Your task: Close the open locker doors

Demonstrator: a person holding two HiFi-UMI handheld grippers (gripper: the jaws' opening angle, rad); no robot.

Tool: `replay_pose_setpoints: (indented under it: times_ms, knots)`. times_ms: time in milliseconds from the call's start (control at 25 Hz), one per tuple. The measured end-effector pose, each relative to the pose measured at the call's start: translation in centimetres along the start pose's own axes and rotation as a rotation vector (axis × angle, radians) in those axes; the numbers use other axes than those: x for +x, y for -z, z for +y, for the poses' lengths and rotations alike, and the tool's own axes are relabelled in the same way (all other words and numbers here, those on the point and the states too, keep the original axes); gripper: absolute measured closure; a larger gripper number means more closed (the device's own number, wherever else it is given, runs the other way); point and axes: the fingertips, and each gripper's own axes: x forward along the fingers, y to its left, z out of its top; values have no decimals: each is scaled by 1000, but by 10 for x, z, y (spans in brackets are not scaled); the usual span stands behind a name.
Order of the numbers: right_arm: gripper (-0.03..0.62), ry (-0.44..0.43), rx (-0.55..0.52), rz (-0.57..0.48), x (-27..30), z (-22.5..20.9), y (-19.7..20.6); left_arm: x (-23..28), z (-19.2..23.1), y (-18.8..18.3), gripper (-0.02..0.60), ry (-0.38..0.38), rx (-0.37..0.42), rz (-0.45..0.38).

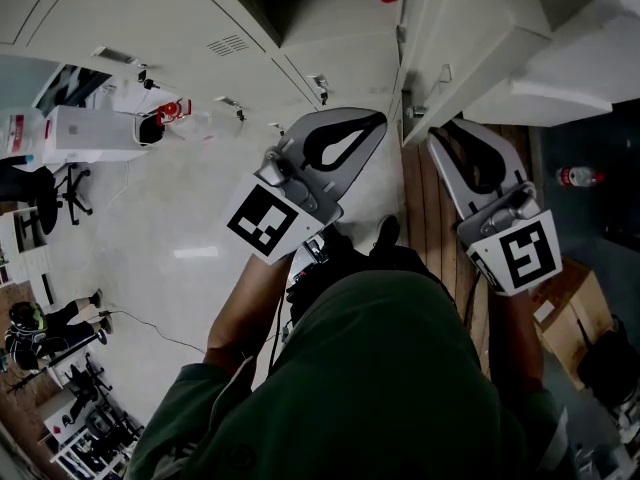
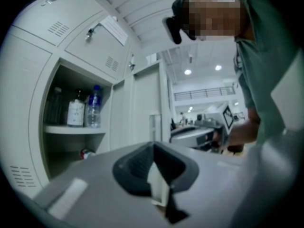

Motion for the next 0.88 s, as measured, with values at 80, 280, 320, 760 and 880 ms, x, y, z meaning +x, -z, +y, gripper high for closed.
replay_pose_setpoints:
  times_ms: [80, 280, 320, 760, 880]
  knots:
    - [556, -10, -1, -1, 5, 4, -1, -4, 2, 1, 578, -6, -1, 1]
    - [556, -28, -4, 7, 19, 15, -2, -18, 10, 0, 578, -21, -1, -1]
    - [556, -34, -6, 6, 22, 18, -3, -21, 12, 0, 578, -25, -1, -1]
    - [556, -61, -20, 15, 63, 41, -8, -56, 42, 5, 578, -64, -6, -5]
    - [556, -61, -24, 19, 75, 45, -10, -64, 53, 6, 578, -75, -7, -10]
